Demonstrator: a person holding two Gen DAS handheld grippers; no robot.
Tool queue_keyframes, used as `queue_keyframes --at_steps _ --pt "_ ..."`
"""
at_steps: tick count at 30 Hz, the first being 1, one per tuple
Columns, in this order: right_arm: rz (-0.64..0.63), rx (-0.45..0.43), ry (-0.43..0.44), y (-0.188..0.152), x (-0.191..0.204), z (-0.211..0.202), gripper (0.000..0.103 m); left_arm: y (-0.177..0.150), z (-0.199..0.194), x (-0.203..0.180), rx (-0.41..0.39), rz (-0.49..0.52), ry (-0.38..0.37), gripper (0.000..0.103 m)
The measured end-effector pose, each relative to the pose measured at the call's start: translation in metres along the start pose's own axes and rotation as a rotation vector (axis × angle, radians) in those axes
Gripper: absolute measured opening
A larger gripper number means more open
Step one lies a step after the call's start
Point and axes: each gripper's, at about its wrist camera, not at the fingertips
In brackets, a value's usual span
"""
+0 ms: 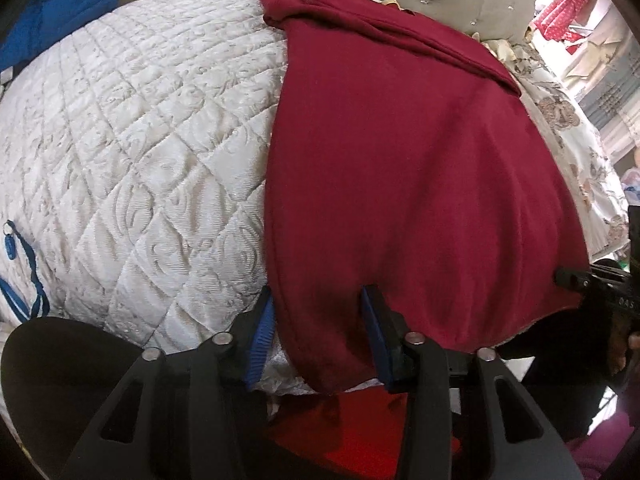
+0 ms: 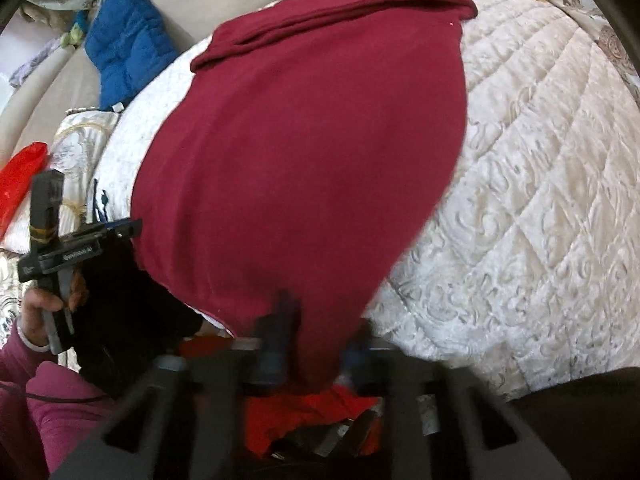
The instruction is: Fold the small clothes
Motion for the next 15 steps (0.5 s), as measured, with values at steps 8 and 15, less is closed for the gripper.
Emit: queue_keyframes --at_steps 8,15 --pt "-0.029 -0.118 0.19 0.032 0.016 -0.043 0.012 0.036 -0.048 0.018 -0.152 -0.055 -0.211 0.0" --pt "-0.011 -0.361 0.208 0.115 0.025 -0.087 0.012 0.111 -0.075 0.035 -0.34 -0.08 -0.219 0.0"
Point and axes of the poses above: each gripper's, at about its wrist camera, not at the fingertips, and z roughly the way its jaws point, x to its left, y to its top, and after that the axes turned 12 degrees about z, right-handed
